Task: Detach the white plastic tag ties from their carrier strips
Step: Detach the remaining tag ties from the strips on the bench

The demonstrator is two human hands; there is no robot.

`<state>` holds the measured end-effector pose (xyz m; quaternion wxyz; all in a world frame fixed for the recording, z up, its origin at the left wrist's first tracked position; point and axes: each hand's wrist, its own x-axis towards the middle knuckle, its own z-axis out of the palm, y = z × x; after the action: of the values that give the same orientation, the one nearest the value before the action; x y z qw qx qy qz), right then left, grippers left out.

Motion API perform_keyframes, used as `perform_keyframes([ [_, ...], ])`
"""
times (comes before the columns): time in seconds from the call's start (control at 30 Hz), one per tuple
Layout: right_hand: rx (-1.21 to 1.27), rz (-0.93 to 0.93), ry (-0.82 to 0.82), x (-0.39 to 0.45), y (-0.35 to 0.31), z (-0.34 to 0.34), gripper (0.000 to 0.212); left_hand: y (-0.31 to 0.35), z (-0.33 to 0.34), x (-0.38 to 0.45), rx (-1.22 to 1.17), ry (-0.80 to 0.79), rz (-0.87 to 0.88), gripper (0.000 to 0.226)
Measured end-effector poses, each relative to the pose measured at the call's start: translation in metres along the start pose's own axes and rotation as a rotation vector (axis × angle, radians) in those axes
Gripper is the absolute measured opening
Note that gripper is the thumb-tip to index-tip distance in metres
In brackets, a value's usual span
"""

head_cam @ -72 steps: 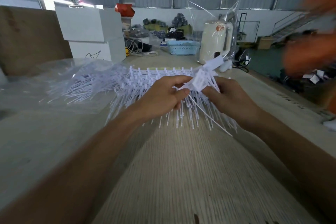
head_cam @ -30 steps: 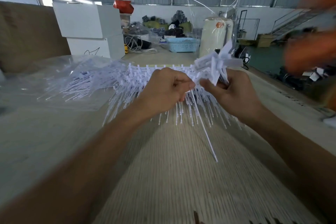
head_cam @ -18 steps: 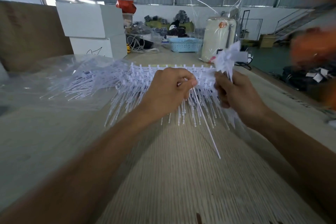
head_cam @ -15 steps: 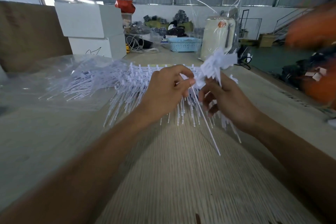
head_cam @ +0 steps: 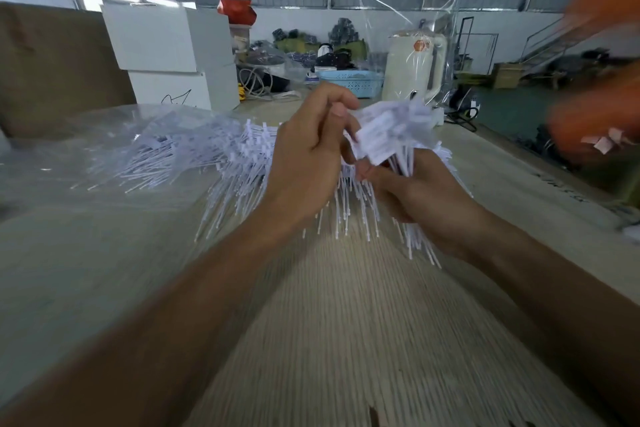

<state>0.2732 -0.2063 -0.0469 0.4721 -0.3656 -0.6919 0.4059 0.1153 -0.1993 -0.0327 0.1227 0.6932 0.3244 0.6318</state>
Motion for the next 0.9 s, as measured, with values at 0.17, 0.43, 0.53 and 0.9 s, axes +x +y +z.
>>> perform_keyframes([
  [0.17, 0.285, -0.076, 0.057, 0.005, 0.002, -0.016, 0.026, -0.008, -0.006, 0.003, 0.131, -0.076, -0.089, 0.033],
  [0.43, 0.185, 0.005, 0.008, 0.002, 0.013, -0.008, 0.030, -0.008, 0.007, -0.006, 0.069, -0.328, -0.335, 0.019],
  [0.53, 0.179, -0.056, 0.027, 0.002, 0.004, -0.010, 0.038, -0.005, 0.008, -0.009, -0.031, -0.493, -0.359, 0.035],
  [0.9, -0.191, -0.165, 0.004, 0.002, 0.026, 0.014, 0.058, 0.002, 0.019, -0.020, 0.001, -0.490, -0.275, 0.040],
])
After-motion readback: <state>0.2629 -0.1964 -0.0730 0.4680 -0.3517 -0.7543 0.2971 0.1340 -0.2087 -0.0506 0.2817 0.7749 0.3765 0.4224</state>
